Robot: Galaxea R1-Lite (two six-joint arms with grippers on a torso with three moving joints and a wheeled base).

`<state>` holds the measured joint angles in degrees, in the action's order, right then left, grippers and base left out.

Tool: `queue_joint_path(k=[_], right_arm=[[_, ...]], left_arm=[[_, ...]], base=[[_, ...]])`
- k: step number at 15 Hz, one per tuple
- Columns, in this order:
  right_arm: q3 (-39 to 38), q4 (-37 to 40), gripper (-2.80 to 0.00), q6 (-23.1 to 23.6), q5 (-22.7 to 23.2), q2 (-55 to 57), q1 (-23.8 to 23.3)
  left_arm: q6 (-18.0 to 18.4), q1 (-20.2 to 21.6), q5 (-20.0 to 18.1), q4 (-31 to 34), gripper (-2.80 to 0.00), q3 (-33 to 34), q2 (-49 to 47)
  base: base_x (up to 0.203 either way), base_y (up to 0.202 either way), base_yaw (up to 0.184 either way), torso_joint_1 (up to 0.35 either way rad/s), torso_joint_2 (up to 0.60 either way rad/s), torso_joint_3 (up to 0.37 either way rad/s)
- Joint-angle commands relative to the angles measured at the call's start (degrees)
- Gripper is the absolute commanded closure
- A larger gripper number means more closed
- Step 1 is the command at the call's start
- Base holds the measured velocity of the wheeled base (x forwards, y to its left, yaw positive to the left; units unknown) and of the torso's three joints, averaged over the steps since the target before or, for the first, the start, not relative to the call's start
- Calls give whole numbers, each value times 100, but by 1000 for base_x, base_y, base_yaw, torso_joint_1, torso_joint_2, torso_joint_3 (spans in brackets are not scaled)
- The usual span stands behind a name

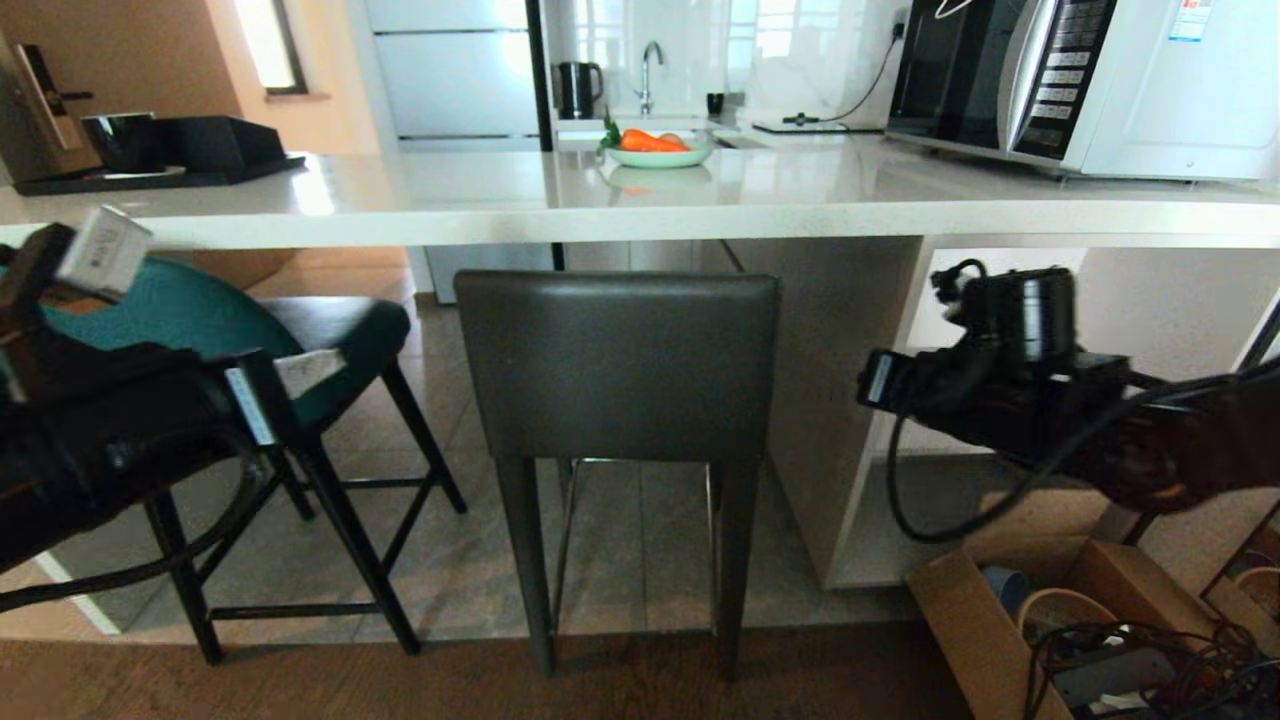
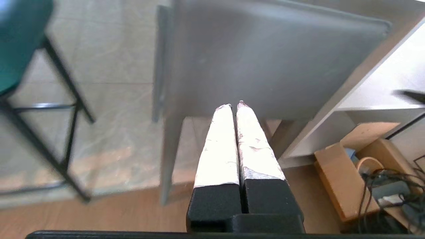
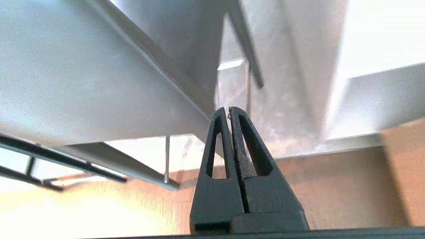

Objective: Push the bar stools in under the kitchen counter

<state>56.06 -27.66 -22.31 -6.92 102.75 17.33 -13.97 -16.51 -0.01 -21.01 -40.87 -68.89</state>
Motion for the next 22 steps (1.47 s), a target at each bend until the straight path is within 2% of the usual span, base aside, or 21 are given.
queue_joint_path(k=[1,3,6,8,10,11,12,13,14,15,17,18,19,20,22], right_arm=[[-905,-92,0,60,-79,-1724,-33],[-1597,2,0,314,-195,-3101,-57],[-2136,1055,0,804,-355,-5296,-341],[-2401,1801,0,1277,-414,-6579,-811],[-2537,2417,0,1793,-446,-7639,-1138],[-2555,2743,0,1976,-463,-8050,-1259],[-2529,3219,0,2102,-473,-8455,-1399],[-2455,3818,0,2204,-465,-8840,-1592],[-2316,4391,0,2280,-473,-9122,-1708],[-2226,4628,0,2302,-485,-9323,-1753],[-2411,4821,0,2384,-437,-9782,-1768],[-2603,4860,0,2504,-404,-10084,-1768],[-2909,4873,0,2566,-403,-10264,-1768],[-3105,4874,0,2529,-380,-10276,-1768],[-3768,4751,0,2502,-203,-10273,-1768]], left_arm=[[-3,38,-5,765,0,146,1499],[14,102,6,1552,0,206,2473],[62,677,11,3558,0,-425,3628],[125,1121,8,4086,0,-500,4300],[301,1301,-59,4289,0,-122,5073],[502,1389,-168,4338,0,183,5416],[683,1482,-438,4373,0,442,5713],[793,1550,-954,4397,0,562,5883],[846,1606,-1270,4409,0,643,5893],[866,1622,-1357,4412,0,741,5955],[997,1638,-1453,4408,0,1205,6466],[1217,1643,-1451,4399,0,1615,6770],[1439,1642,-1291,4361,0,2012,6888],[1564,1642,-960,4284,0,2313,6889],[1791,1649,-761,3844,0,2976,6890]], base=[[0,0,0,0,0,0],[0,0,0,0,0,0],[0,0,0,0,0,0],[0,0,0,0,0,0],[0,0,0,0,0,0],[0,0,0,0,0,0],[0,0,0,0,0,0],[0,0,0,0,0,0],[0,0,0,0,0,0],[0,0,0,0,0,0],[0,0,0,0,0,0],[0,0,0,0,0,0],[0,0,0,0,0,0],[0,0,0,0,0,0],[0,0,0,0,0,0]])
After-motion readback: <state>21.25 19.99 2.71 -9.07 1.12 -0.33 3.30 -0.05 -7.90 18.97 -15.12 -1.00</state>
